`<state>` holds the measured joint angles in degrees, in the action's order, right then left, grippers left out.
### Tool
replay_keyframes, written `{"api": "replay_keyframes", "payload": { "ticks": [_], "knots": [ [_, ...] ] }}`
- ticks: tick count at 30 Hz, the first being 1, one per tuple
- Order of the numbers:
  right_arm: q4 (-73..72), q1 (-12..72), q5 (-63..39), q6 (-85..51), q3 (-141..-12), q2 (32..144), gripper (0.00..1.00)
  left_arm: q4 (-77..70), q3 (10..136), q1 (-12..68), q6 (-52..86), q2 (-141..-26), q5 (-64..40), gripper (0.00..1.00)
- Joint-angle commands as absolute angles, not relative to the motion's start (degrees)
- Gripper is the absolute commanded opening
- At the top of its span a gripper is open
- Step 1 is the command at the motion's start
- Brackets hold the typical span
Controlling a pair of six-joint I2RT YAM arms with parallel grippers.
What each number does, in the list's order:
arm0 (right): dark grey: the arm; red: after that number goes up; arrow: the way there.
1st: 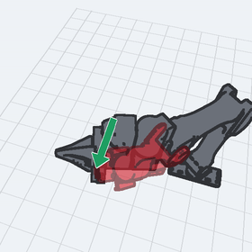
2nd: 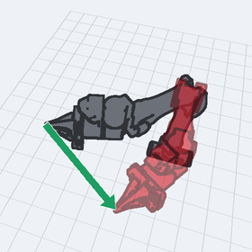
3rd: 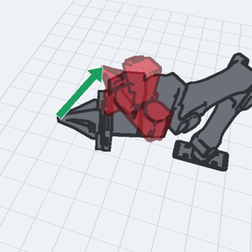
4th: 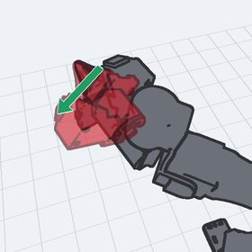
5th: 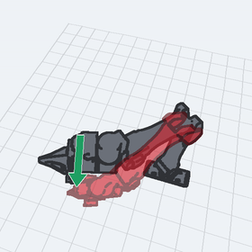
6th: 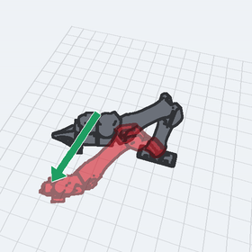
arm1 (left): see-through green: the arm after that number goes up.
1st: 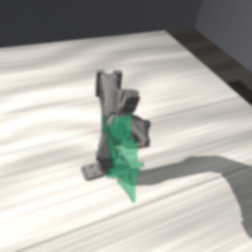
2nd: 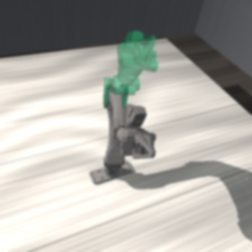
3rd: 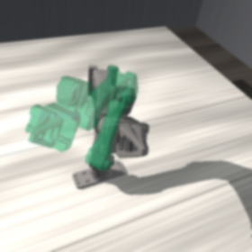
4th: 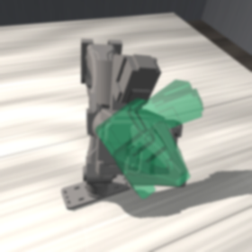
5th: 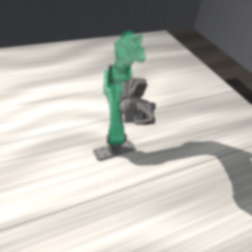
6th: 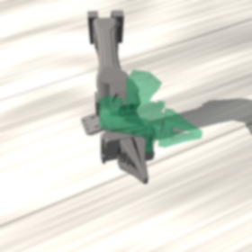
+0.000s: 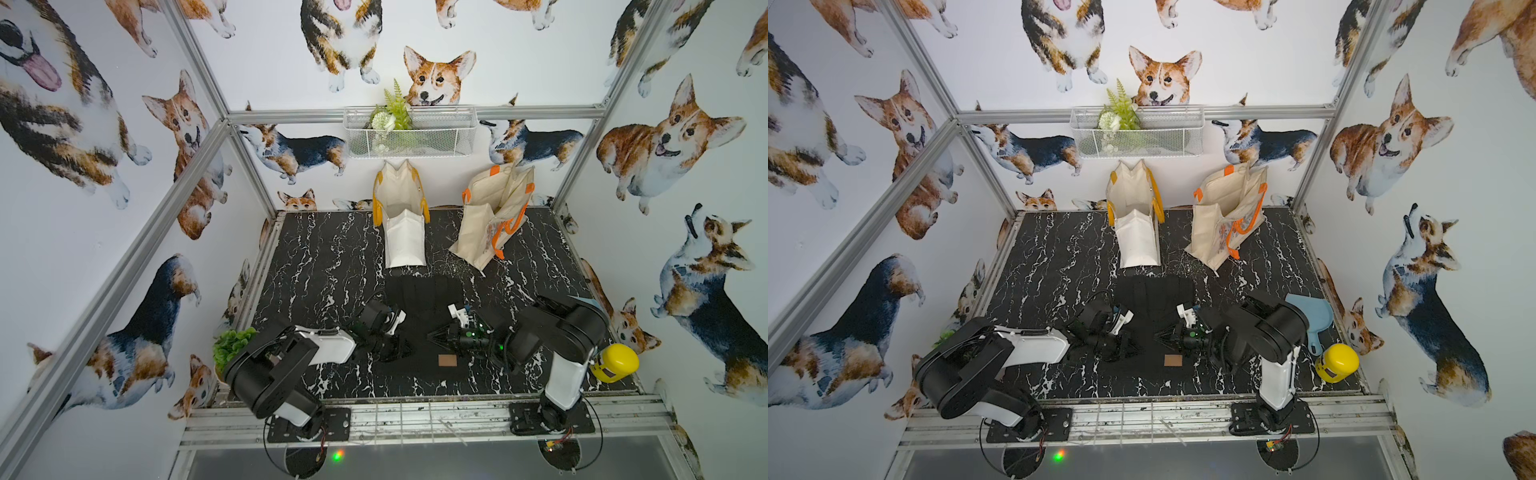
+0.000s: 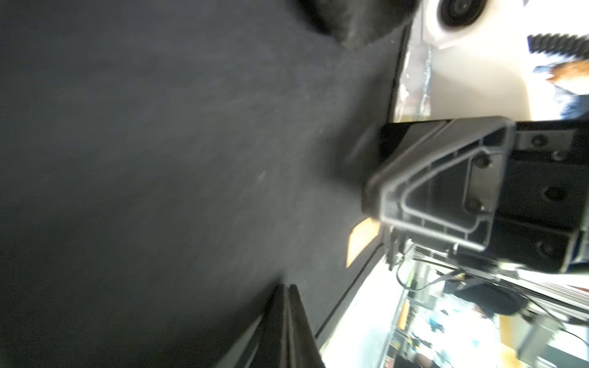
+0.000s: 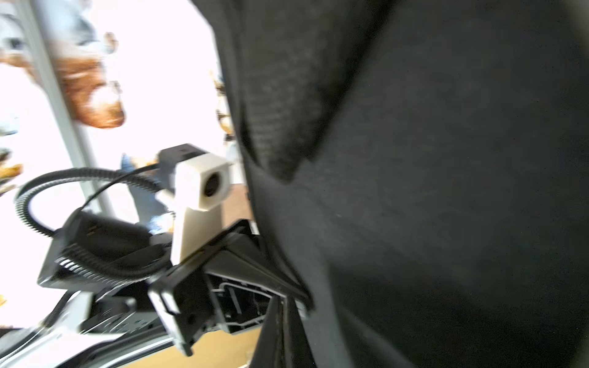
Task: Put away the canvas bag
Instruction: Press the canvas bag at the center of the board.
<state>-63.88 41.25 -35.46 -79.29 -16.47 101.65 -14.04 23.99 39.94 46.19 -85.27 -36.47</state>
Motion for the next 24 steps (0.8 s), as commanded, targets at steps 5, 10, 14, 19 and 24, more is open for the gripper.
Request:
{"api": "replay_keyframes", "payload": {
  "ticks": [5, 10, 14, 19, 24],
  "knots": [
    [4.8, 46.1, -23.4, -54.3, -33.2, 77.4, 0.00, -6.5, 18.9, 40.1, 47.1, -69.0, -34.4, 0.00],
    [5.3, 47.0, -25.4, -55.2, -31.7, 75.3, 0.00, -8.3, 12.9, 40.0, 48.6, -57.8, -35.4, 0.00],
    [1.0, 49.8, -25.1, -57.4, -29.3, 77.3, 0.00, -11.8, 8.1, 40.1, 50.4, -55.7, -35.2, 0.00],
    [-4.2, 52.7, -25.5, -59.7, -28.9, 81.6, 0.00, -11.0, 8.4, 40.1, 50.1, -58.4, -34.7, 0.00],
    [-12.1, 54.6, -27.7, -62.4, -29.3, 86.4, 0.00, -19.1, 8.9, 40.1, 51.2, -66.9, -37.5, 0.00]
  ]
}}
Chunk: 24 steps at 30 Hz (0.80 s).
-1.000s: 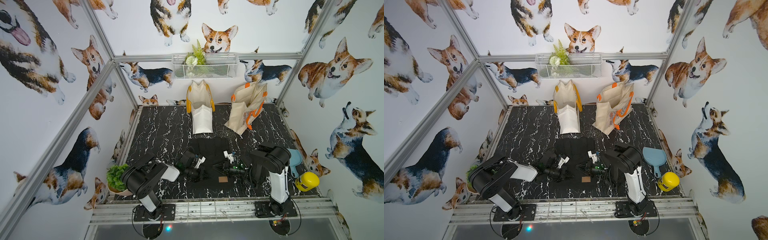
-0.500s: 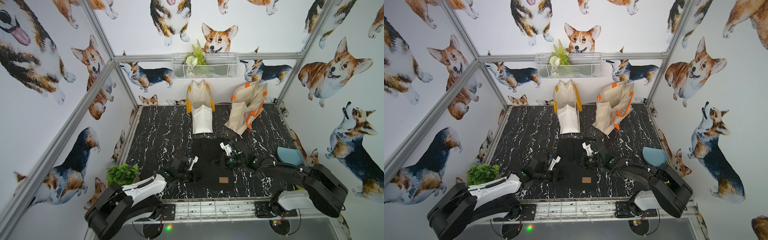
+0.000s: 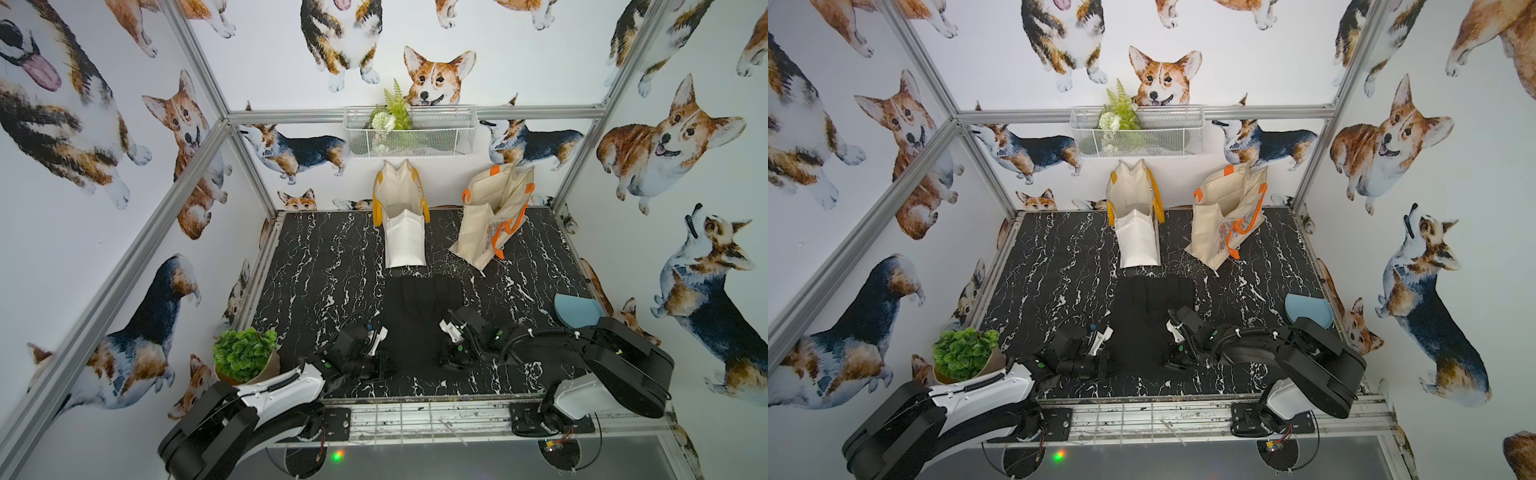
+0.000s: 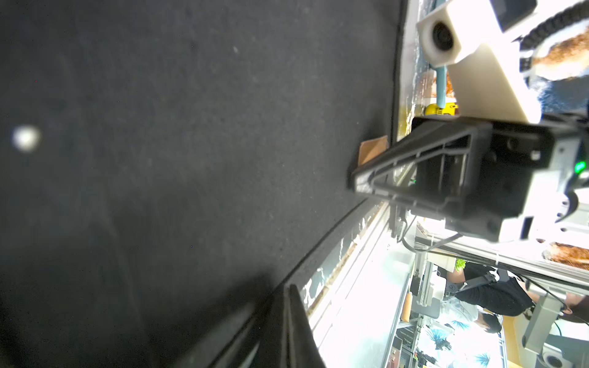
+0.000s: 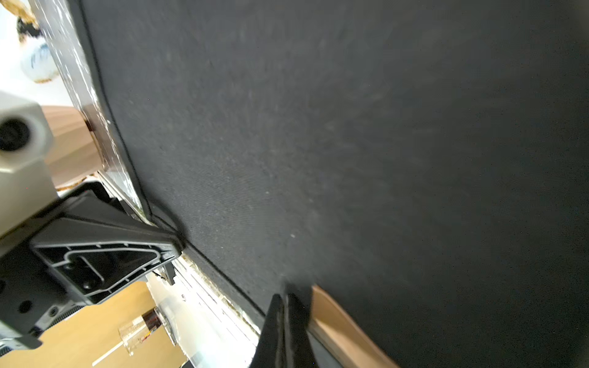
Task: Put away the canvas bag
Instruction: Press the canvas bag at the center of the board.
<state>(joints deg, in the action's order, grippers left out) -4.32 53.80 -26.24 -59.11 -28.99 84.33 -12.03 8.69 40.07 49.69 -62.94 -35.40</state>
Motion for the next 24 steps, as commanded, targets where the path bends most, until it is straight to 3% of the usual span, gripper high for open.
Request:
{"api": "replay_keyframes", "payload": {
  "ticks": [1, 8, 12, 17, 20, 24],
  "knots": [
    [-14.6, 54.8, -28.2, -63.2, -29.1, 87.1, 0.00, -21.6, 8.9, 40.1, 51.9, -69.3, -38.2, 0.00],
    [-27.9, 55.1, -29.0, -68.3, -26.6, 93.7, 0.00, -34.5, 7.6, 40.1, 55.2, -82.1, -39.7, 0.00],
    [-42.6, 54.8, -27.8, -73.8, -20.9, 99.8, 0.00, -42.9, 7.3, 40.0, 57.1, -90.2, -41.7, 0.00],
    [-62.5, 53.6, -27.7, -81.3, -15.2, 110.5, 0.00, -63.2, 6.0, 39.7, 63.0, -105.5, -44.7, 0.00],
    [-69.9, 53.3, -28.0, -83.8, -14.2, 115.4, 0.00, -81.4, 5.3, 38.3, 68.3, -120.4, -47.4, 0.00],
    [-74.7, 53.1, -27.8, -85.4, -13.4, 118.6, 0.00, -81.5, 6.0, 37.1, 68.8, -125.4, -47.7, 0.00]
  ]
}}
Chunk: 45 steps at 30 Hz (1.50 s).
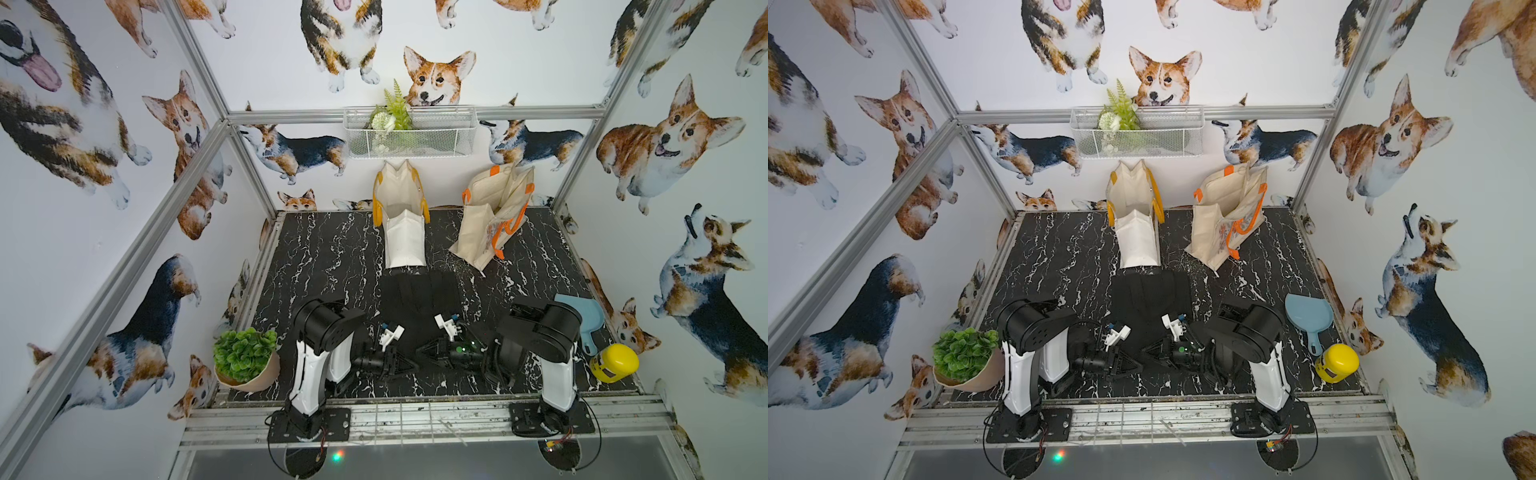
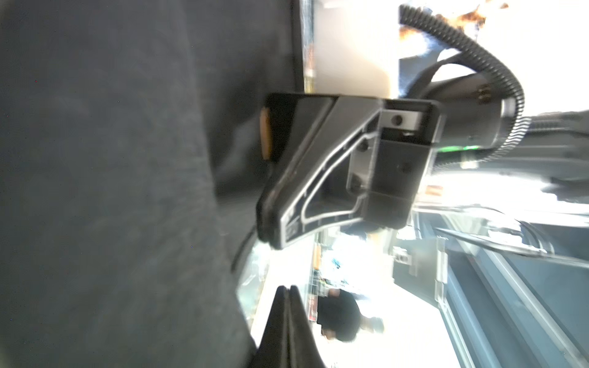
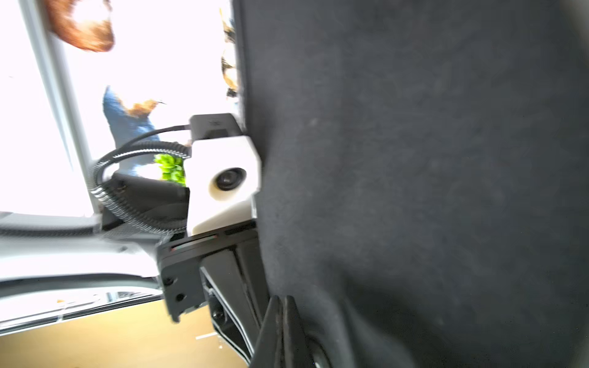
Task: Put away the canvas bag
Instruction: Press the canvas bag at the center of the board, then move the canvas bag to the center of the board.
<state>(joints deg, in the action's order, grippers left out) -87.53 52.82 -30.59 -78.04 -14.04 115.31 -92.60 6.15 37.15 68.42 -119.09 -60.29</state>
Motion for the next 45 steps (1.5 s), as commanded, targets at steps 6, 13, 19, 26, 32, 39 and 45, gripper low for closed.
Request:
{"api": "replay_keyframes", "payload": {
  "ticks": [6, 13, 19, 26, 32, 39, 45],
  "knots": [
    [-65.9, 53.0, -29.0, -82.5, -15.9, 113.4, 0.00, -80.0, 4.6, 37.2, 68.4, -119.4, -46.8, 0.00],
    [-15.8, 53.8, -27.1, -62.5, -29.7, 87.9, 0.00, -59.7, 5.3, 37.2, 64.7, -99.7, -44.8, 0.00],
    [9.9, 50.0, -22.0, -51.8, -41.4, 73.2, 0.00, -8.4, 20.1, 37.9, 49.5, -64.4, -34.7, 0.00],
    [28.9, 36.5, -12.8, -49.1, -43.1, 65.6, 0.40, 10.6, 33.2, 32.9, 41.5, -66.4, -32.8, 0.10],
    [40.4, 30.8, -12.0, -42.0, -43.8, 68.2, 0.46, 15.4, 32.9, 32.8, 41.6, -69.7, -27.3, 0.26],
    [37.7, 30.8, -16.1, -41.7, -37.9, 70.6, 0.45, 15.1, 29.1, 32.8, 42.9, -70.7, -26.9, 0.40],
    [33.4, 31.1, -19.3, -42.7, -35.4, 72.0, 0.42, 12.1, 26.4, 32.8, 43.9, -71.0, -27.0, 0.41]
  ]
}}
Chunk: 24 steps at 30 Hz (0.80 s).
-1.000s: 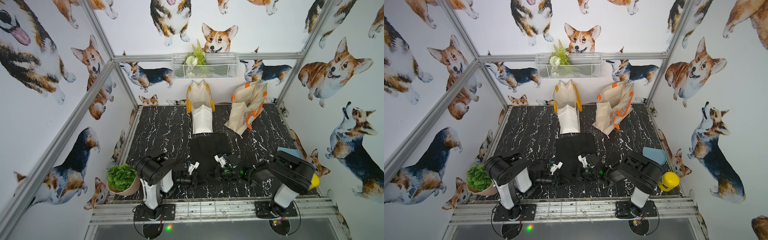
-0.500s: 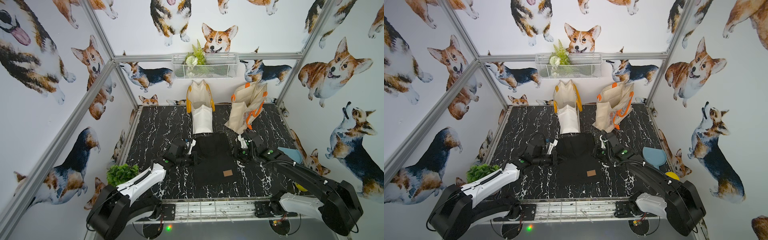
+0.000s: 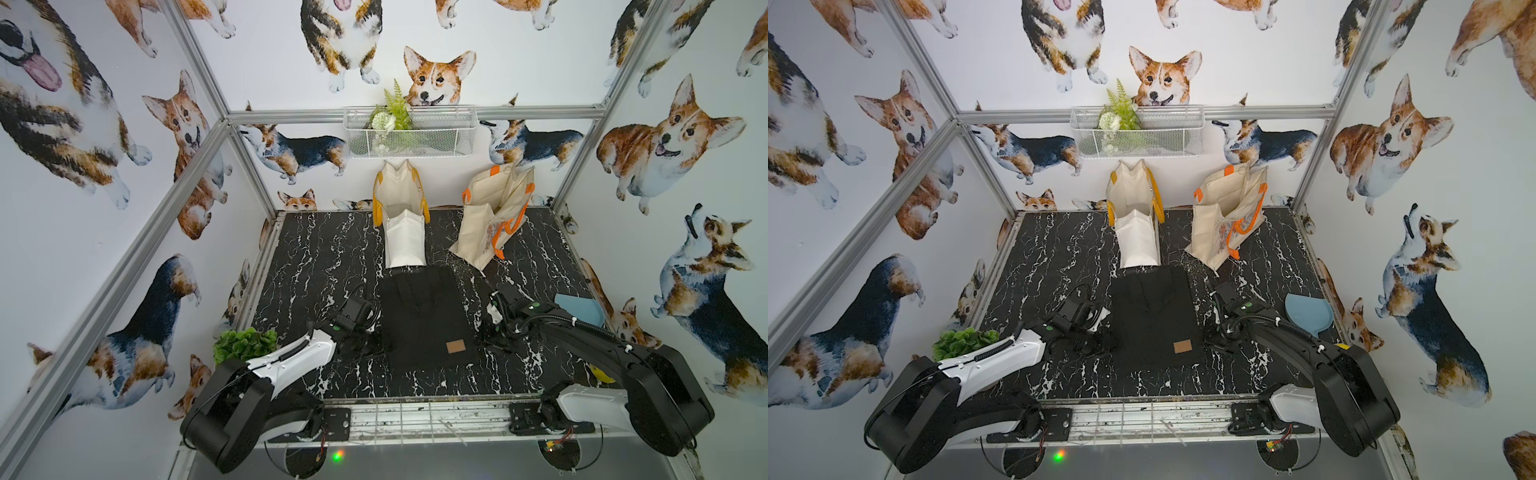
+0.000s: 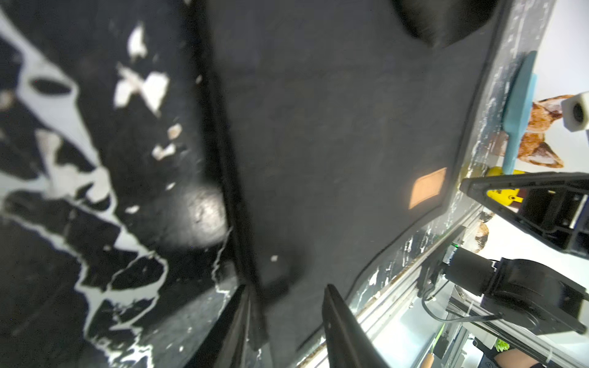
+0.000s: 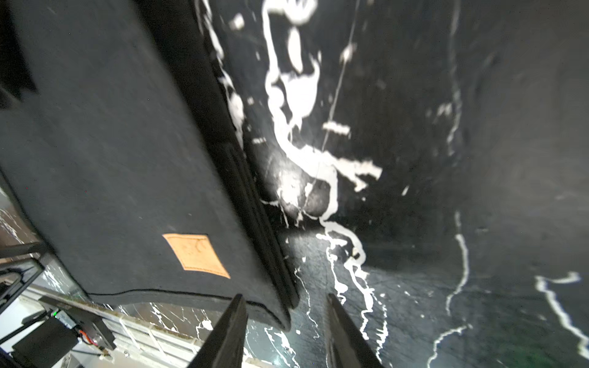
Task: Put away the canvas bag
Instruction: Move the canvas bag to the center of the board.
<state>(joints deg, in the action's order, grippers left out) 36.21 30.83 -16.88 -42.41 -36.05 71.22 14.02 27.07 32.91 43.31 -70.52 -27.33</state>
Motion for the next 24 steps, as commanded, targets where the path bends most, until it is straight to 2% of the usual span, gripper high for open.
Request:
{"api": "replay_keyframes", "payload": {
  "ticks": [1, 6, 11, 17, 24],
  "knots": [
    [33.0, 31.3, -19.6, -42.8, -35.3, 72.6, 0.42, 11.8, 26.2, 32.7, 43.8, -71.6, -27.1, 0.41],
    [30.7, 35.0, -19.7, -44.1, -35.1, 76.3, 0.42, 9.7, 25.2, 32.8, 44.0, -75.0, -28.1, 0.41],
    [28.2, 39.5, -18.7, -47.5, -33.8, 77.0, 0.37, 8.9, 24.4, 32.8, 44.4, -74.5, -28.4, 0.38],
    [28.0, 43.5, -17.7, -51.1, -31.1, 74.2, 0.27, 10.9, 23.5, 32.8, 43.9, -72.7, -29.0, 0.33],
    [28.4, 48.5, -16.5, -55.5, -28.5, 70.4, 0.23, 13.1, 20.2, 32.9, 44.7, -67.3, -29.4, 0.30]
  ]
}}
